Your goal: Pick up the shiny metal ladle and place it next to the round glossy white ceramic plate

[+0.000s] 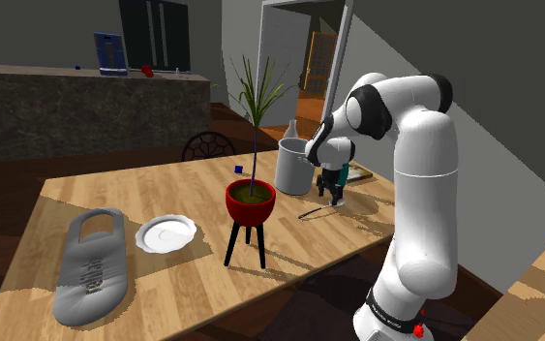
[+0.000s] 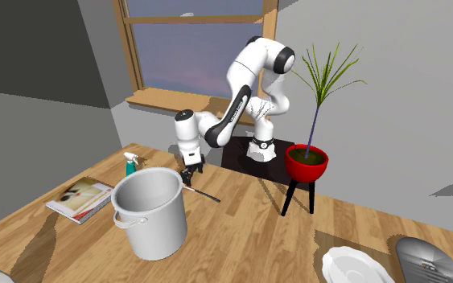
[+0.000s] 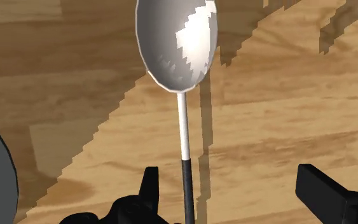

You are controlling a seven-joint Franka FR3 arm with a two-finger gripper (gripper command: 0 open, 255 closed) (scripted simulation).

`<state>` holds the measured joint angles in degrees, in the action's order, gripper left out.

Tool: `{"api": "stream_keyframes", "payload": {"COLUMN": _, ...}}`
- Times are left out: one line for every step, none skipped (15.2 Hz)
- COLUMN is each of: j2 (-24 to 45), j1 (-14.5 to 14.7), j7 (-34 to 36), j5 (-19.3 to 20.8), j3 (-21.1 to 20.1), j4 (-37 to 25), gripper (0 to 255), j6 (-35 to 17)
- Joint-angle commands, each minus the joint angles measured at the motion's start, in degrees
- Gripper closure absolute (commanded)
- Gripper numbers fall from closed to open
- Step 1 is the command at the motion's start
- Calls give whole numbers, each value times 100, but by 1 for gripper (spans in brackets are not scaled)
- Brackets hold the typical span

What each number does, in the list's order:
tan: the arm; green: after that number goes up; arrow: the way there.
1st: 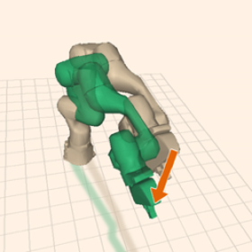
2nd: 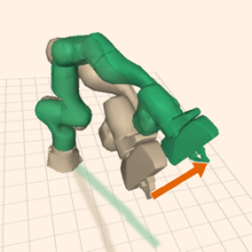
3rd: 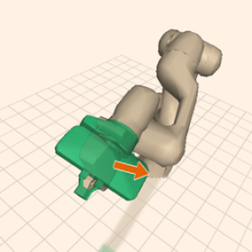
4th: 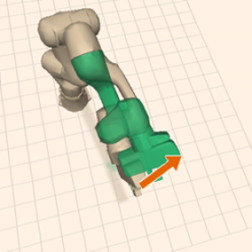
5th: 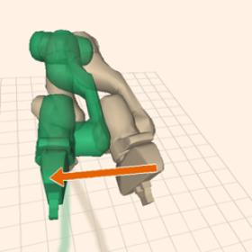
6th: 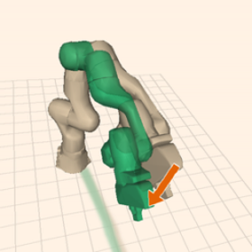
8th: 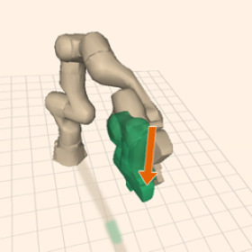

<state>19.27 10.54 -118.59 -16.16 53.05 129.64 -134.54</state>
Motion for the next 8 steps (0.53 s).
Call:
{"api": "stream_keyframes", "payload": {"j2": 527, "j1": -480, "j7": -663, "j5": -464, "j3": -472, "j4": -424, "gripper": 0, "j6": -21}}
{"api": "stream_keyframes", "payload": {"j2": 580, "j1": -535, "j7": -698, "j5": -517, "j3": -536, "j4": -411, "gripper": 0, "j6": -80}}
{"api": "stream_keyframes", "payload": {"j2": 639, "j1": -579, "j7": -739, "j5": -579, "j3": -591, "j4": -401, "gripper": 0, "j6": -138}}
{"api": "stream_keyframes", "payload": {"j2": 697, "j1": -625, "j7": -780, "j5": -641, "j3": -647, "j4": -392, "gripper": 0, "j6": -195}}
{"api": "stream_keyframes", "payload": {"j2": 756, "j1": -669, "j7": -822, "j5": -705, "j3": -702, "j4": -384, "gripper": 0, "j6": -251}}
{"api": "stream_keyframes", "payload": {"j2": 816, "j1": -713, "j7": -864, "j5": -768, "j3": -758, "j4": -378, "gripper": 0, "j6": -307}}
{"api": "stream_keyframes", "payload": {"j2": 876, "j1": -758, "j7": -906, "j5": -831, "j3": -814, "j4": -373, "gripper": 0, "j6": -362}}
{"api": "stream_keyframes", "payload": {"j2": 936, "j1": -804, "j7": -947, "j5": -894, "j3": -871, "j4": -370, "gripper": 0, "j6": -417}}
